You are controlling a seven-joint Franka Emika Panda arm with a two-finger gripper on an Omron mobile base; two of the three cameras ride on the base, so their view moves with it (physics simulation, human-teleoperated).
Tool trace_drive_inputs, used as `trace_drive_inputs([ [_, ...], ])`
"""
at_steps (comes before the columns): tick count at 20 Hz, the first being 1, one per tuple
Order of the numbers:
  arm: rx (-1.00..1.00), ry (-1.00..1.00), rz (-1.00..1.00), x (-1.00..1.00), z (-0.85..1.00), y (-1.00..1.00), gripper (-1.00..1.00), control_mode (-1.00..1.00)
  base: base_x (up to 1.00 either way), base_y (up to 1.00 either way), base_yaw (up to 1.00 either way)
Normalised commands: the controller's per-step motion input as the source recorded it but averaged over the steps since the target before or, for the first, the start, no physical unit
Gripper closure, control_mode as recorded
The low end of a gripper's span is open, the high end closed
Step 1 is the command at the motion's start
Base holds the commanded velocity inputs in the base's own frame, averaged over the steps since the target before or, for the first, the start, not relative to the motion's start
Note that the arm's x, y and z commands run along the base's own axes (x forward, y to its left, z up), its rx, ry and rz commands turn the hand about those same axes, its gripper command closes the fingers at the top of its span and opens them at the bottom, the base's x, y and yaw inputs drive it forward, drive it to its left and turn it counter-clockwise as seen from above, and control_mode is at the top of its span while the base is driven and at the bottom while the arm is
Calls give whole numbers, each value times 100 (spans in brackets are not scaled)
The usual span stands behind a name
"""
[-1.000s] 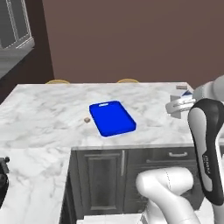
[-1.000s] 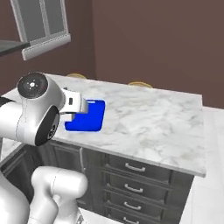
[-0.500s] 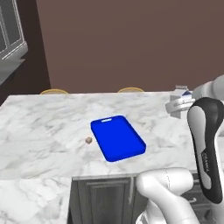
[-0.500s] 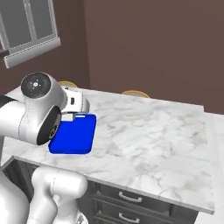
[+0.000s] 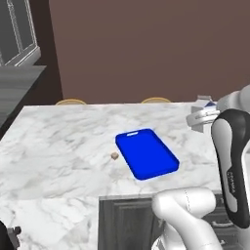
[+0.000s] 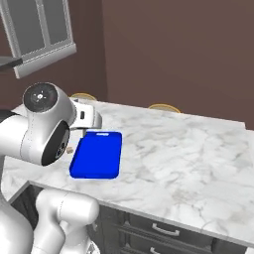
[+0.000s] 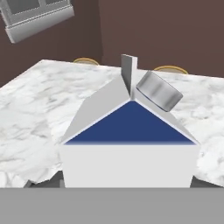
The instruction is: Take out the milk from the fridge and place it on the tray on the counter. Then take the sugar cube near the tray and place it in the tray.
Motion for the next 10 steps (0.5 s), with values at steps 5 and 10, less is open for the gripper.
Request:
trace_drive_inputs([
  [5, 0, 0, 0, 0, 0, 0, 100, 100, -8, 92, 16],
  [10, 0, 0, 0, 0, 0, 0, 100, 100, 90, 71, -3],
])
